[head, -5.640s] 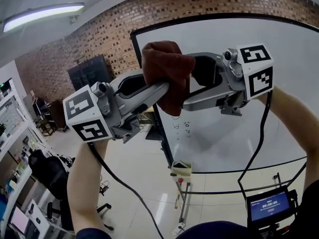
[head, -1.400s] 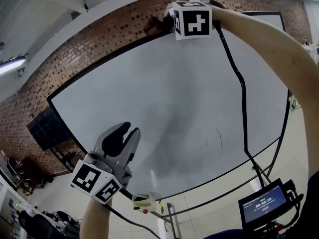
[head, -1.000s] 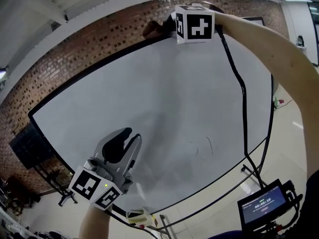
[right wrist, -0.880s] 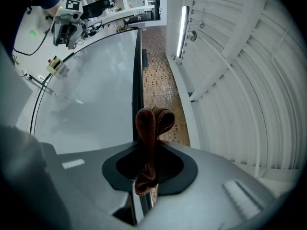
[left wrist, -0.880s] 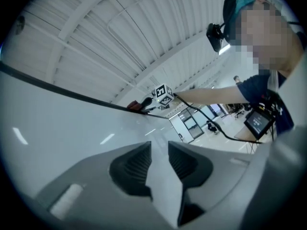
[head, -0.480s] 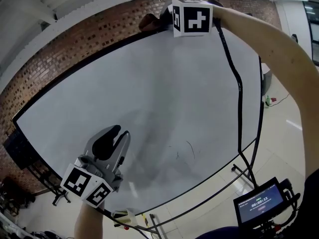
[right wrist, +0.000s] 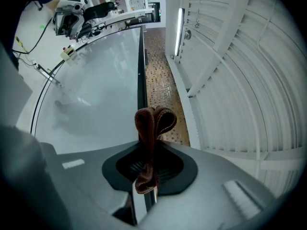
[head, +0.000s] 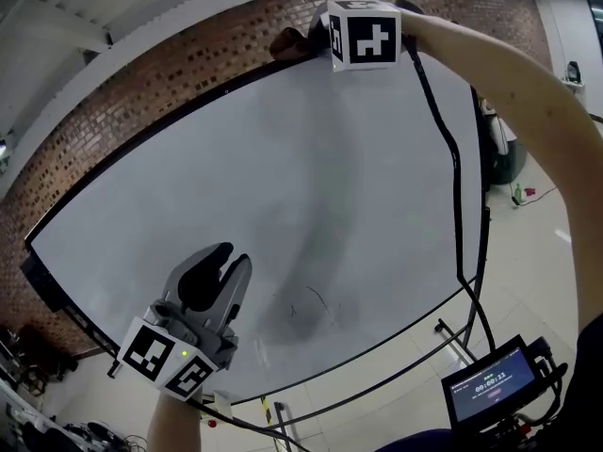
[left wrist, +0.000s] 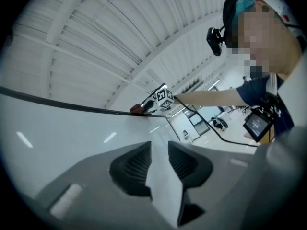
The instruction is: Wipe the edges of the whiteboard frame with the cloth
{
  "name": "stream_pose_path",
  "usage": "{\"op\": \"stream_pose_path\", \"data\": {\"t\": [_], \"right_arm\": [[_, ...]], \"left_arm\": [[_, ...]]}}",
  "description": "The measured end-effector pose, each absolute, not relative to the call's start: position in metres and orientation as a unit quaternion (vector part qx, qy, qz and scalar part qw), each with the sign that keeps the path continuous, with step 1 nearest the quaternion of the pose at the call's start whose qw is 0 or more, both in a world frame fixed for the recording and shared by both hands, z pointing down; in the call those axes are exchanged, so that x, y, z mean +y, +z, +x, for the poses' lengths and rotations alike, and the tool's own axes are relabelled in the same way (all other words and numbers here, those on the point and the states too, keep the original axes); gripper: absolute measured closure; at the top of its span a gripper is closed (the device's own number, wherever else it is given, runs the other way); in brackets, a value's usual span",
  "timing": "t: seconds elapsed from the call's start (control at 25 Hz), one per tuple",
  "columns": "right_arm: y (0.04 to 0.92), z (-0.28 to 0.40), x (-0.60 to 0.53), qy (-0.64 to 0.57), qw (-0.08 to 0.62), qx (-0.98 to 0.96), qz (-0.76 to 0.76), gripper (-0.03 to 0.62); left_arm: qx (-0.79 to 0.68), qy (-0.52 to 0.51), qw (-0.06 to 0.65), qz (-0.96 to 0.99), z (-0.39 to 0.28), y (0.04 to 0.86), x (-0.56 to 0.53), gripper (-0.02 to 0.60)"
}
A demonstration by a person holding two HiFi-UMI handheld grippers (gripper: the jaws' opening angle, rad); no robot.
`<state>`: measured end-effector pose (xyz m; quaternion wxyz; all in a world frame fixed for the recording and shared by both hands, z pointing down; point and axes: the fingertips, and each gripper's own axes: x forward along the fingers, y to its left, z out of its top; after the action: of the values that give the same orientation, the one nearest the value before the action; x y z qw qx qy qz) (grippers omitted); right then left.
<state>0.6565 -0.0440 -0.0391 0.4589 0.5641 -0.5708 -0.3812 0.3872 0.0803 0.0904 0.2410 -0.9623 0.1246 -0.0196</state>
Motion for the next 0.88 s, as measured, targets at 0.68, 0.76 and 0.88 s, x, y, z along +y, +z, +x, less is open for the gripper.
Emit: {"op": "stream_pose_path", "data": {"t": [0.68, 0.76, 0.88], "right_arm": [[-0.046, 0.649, -0.029, -0.33, 0.466, -0.534, 0.624, 0.54], [-0.046, 0.659, -0.023, -0.324, 0.463, -0.531, 0.631, 0.54], [-0.047, 0.672, -0.018, -0.316, 0.465, -0.524, 0.639, 0.54]], "left_arm": [[0.028, -0.017, 0.23, -0.973, 0.349, 0.076, 0.048, 0.469], [0.018, -0.015, 0.222, -0.975, 0.354, 0.078, 0.047, 0.469], [0.009, -0.023, 0.21, -0.977, 0.361, 0.084, 0.044, 0.469]]}}
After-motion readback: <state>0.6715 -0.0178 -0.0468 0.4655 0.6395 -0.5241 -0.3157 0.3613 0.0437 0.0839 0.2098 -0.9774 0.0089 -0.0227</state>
